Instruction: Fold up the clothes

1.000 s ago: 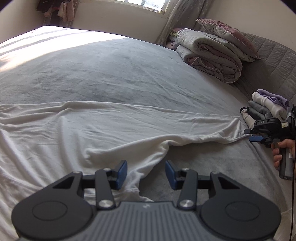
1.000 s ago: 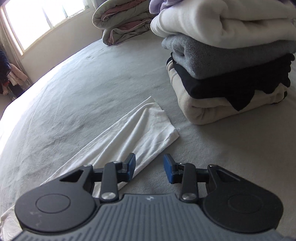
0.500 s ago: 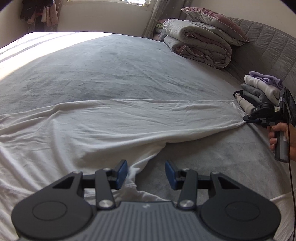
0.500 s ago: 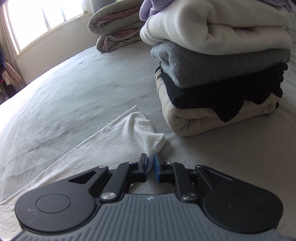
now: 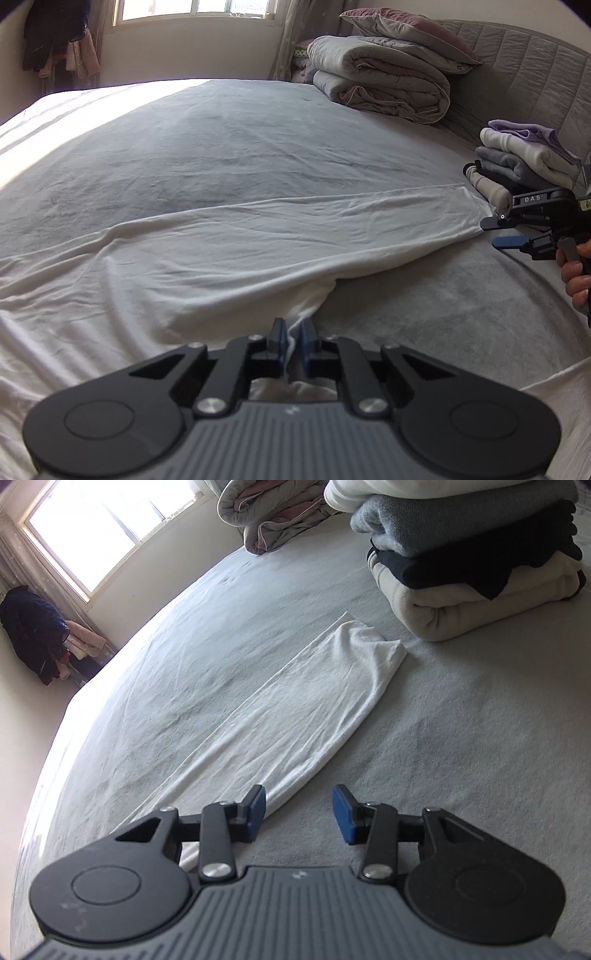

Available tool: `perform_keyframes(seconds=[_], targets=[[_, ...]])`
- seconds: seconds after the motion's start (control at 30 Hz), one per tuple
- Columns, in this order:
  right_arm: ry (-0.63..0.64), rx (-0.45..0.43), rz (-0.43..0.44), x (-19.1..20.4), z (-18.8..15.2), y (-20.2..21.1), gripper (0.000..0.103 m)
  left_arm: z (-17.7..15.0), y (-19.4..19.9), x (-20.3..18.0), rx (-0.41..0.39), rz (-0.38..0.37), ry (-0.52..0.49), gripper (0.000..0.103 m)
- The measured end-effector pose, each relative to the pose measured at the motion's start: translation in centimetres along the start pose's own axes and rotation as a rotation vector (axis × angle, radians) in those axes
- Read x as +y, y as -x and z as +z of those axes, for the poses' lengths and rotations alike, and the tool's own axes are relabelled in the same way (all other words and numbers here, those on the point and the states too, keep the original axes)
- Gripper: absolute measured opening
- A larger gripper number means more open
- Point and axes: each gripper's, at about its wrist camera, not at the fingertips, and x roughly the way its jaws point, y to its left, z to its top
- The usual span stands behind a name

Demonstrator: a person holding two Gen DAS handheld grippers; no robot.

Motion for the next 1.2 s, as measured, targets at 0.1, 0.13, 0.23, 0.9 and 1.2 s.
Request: perform_keyframes(seconds=[0.1, 0.13, 0.23, 0.9, 1.2], targets=[[-0.010, 0.021, 0.038, 0.4, -1.0, 0.4, 0.045, -0.1, 0.9, -0.2, -0.007, 0.011, -0.038, 0.000], [-0.014, 0.027, 0.049, 0.6, -1.2, 0.5, 0.045, -0.1, 1.4, -0.1, -0.018, 0.010, -0.050, 0.000], [-0.045, 0.012, 0.035, 0.2, -0.7, 0.1, 0.045, -0.4, 2.5, 0.3, -0.037, -0.008, -0.068, 0.000], [0.016, -0.199, -0.255, -1.5, 2.7, -2.1, 0.000, -1.0, 2.9, 1.5, 0.000, -0.094, -0.092, 0.000], [0.157, -0.211, -0.330, -0.7, 2.5, -2.4, 0.015, -0.8, 2.7, 3.0, 0.045, -0.176, -0.016, 0.003]])
